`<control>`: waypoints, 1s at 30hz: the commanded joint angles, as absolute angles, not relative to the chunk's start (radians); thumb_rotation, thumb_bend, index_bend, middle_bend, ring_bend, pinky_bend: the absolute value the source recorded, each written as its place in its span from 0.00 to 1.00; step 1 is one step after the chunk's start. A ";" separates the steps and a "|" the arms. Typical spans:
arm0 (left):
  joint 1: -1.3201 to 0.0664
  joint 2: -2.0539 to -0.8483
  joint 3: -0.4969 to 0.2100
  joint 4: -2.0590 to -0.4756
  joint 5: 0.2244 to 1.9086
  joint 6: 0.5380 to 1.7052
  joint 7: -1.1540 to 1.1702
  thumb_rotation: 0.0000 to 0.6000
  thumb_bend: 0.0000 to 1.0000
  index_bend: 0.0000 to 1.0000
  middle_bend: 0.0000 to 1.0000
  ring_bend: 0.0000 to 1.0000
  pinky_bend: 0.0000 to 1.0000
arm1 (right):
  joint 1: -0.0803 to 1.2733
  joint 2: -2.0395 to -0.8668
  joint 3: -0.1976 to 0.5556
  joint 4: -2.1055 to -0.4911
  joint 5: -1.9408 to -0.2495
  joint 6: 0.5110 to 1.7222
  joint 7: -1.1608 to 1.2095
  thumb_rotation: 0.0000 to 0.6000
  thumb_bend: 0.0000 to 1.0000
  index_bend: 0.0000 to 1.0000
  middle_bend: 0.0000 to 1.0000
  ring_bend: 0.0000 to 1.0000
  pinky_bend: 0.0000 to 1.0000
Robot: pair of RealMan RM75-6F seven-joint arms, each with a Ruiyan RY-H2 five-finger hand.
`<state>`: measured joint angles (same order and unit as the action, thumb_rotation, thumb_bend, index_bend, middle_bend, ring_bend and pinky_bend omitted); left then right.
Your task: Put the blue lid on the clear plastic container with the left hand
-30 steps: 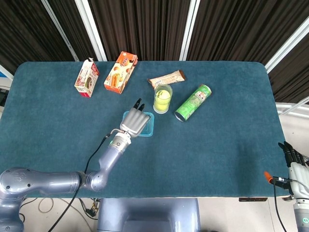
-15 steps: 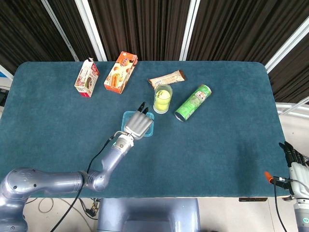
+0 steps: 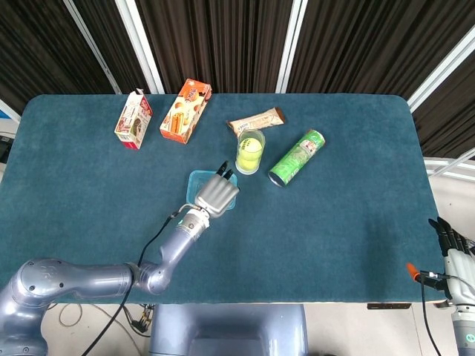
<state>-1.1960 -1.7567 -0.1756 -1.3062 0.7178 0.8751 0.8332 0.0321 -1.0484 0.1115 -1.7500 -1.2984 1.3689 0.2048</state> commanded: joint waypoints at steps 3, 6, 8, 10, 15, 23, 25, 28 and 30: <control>-1.198 -1.758 -0.177 -1.310 0.718 0.871 0.825 1.00 0.56 0.66 0.58 0.14 0.00 | 0.032 -1.048 0.111 -1.750 -1.299 1.368 0.205 1.00 0.29 0.10 0.00 0.00 0.00; -1.201 -1.757 -0.175 -1.311 0.714 0.868 0.828 1.00 0.56 0.66 0.58 0.14 0.00 | 0.032 -1.048 0.111 -1.750 -1.298 1.368 0.206 1.00 0.29 0.10 0.00 0.00 0.00; -1.201 -1.758 -0.173 -1.311 0.710 0.867 0.828 1.00 0.56 0.66 0.58 0.14 0.00 | 0.032 -1.048 0.112 -1.749 -1.298 1.369 0.206 1.00 0.29 0.10 0.00 0.00 0.00; -1.202 -1.758 -0.171 -1.311 0.706 0.866 0.828 1.00 0.56 0.66 0.58 0.14 0.00 | 0.032 -1.048 0.111 -1.750 -1.298 1.368 0.206 1.00 0.29 0.10 0.00 0.00 0.00; -1.203 -1.758 -0.167 -1.310 0.704 0.863 0.826 1.00 0.56 0.66 0.58 0.14 0.00 | 0.032 -1.048 0.111 -1.751 -1.298 1.368 0.206 1.00 0.29 0.10 0.00 0.00 0.00; -1.205 -1.761 -0.160 -1.303 0.707 0.858 0.819 1.00 0.56 0.66 0.58 0.14 0.00 | 0.032 -1.048 0.111 -1.750 -1.297 1.368 0.207 1.00 0.29 0.10 0.00 0.00 0.00; -1.206 -1.764 -0.156 -1.299 0.709 0.858 0.821 1.00 0.56 0.66 0.58 0.14 0.00 | 0.032 -1.047 0.111 -1.751 -1.297 1.367 0.208 1.00 0.29 0.10 0.00 0.00 0.00; -1.205 -1.771 -0.153 -1.289 0.716 0.860 0.818 1.00 0.56 0.66 0.58 0.14 0.00 | 0.032 -1.047 0.111 -1.751 -1.297 1.367 0.209 1.00 0.29 0.10 0.00 0.00 0.00; -1.205 -1.775 -0.150 -1.282 0.725 0.861 0.816 1.00 0.56 0.66 0.59 0.14 0.00 | 0.032 -1.046 0.111 -1.751 -1.297 1.367 0.210 1.00 0.29 0.10 0.00 0.00 0.00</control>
